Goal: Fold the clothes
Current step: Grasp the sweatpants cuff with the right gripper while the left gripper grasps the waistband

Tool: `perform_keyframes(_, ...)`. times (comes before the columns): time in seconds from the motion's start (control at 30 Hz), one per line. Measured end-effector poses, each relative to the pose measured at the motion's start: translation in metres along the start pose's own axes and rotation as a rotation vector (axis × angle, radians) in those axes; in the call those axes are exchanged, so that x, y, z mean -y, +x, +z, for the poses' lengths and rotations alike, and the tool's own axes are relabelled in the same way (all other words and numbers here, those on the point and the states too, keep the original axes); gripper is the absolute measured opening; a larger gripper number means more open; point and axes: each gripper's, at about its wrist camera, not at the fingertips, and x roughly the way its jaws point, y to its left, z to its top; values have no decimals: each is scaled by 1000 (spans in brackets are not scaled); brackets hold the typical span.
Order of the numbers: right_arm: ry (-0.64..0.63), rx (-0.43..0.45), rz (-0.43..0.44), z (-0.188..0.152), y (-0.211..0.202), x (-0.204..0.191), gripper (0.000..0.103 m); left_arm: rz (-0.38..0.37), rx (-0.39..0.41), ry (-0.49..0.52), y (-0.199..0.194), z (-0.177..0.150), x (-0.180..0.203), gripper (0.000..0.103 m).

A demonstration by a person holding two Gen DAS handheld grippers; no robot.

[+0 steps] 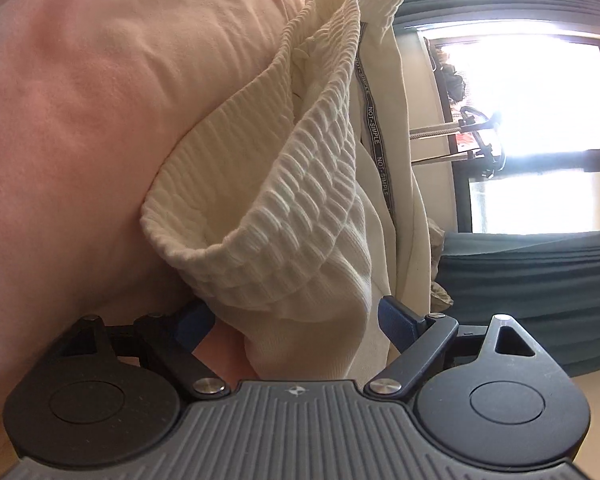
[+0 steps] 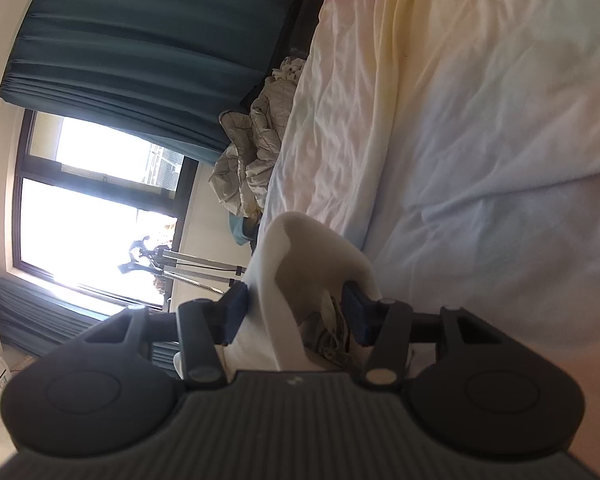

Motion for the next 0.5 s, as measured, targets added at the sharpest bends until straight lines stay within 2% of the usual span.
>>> perform_keyframes(0.03, -26, 12, -8, 0, 0, -1, 26, 17, 10, 19, 0, 1, 1, 74)
perform_keyframes(0.07, -45, 28, -19, -1, -1, -2, 8, 33, 19, 38, 0, 2, 3, 53)
perform_keyframes(0.17, -77, 68, -31, -4, -6, -8, 5, 82, 22, 57, -8, 10, 6, 21)
perform_keyframes(0.23, -118, 100, -43, -7, -12, -19, 3, 87, 25, 47, -20, 17, 9, 18)
perform_keyframes(0.3, -156, 138, -27, -10, -24, -33, 3, 58, 51, 51, -42, 25, 19, 16)
perform_keyframes(0.4, -206, 213, 21, -21, -47, -55, 3, -50, 123, 65, -89, 47, 34, 15)
perform_keyframes(0.5, -277, 284, 58, -32, -70, -75, 3, -89, 145, 74, -130, 78, 46, 13)
